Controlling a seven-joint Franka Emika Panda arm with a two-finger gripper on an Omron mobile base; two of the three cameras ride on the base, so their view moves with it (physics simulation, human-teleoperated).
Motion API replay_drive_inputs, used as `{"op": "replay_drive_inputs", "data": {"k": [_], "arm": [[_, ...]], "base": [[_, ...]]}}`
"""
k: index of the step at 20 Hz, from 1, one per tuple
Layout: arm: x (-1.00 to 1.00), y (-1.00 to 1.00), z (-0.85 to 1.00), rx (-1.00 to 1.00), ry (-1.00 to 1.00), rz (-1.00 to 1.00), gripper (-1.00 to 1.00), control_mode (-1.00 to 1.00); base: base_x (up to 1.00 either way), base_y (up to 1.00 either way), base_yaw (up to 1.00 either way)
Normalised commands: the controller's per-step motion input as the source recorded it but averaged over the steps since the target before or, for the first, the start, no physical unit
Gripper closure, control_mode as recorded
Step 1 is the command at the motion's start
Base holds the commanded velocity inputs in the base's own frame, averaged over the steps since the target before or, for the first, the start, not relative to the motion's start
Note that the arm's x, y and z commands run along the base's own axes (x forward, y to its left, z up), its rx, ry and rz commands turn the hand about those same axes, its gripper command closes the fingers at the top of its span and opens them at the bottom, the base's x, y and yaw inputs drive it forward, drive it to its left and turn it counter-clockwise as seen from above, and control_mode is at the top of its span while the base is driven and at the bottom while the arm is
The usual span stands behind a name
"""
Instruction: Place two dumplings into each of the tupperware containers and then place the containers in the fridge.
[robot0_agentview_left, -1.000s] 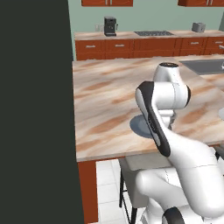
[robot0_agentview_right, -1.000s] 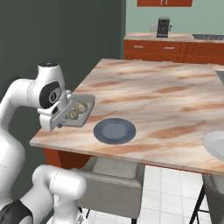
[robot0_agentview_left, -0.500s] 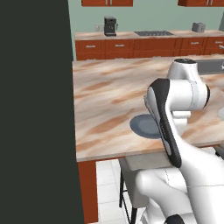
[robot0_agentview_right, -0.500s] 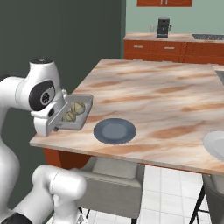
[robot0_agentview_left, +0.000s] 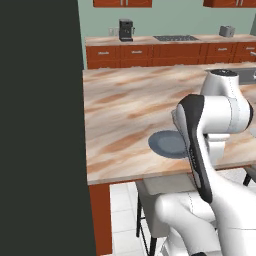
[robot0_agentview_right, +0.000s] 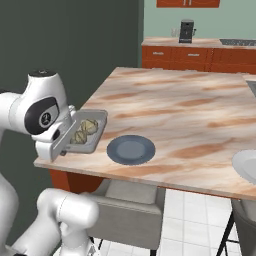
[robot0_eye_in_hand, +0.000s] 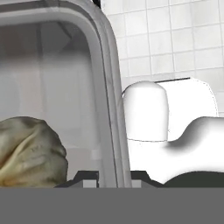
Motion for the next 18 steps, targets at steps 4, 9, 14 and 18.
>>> {"op": "replay_drive_inputs", "data": {"k": [4,9,14,18], "arm": [[0.00,0.00,0.00,0.00,0.00,0.00,1.00,1.00],[0.00,0.00,0.00,0.00,0.00,0.00,1.00,1.00],[0.00,0.00,0.00,0.00,0.00,0.00,1.00,1.00],[0.00,0.00,0.00,0.00,0.00,0.00,1.00,1.00]], "base": [[-0.74,-0.47,-0.33],[-0.09,0.00,-0.99],[-0.01,0.01,-1.00],[0.00,0.01,-1.00]]}}
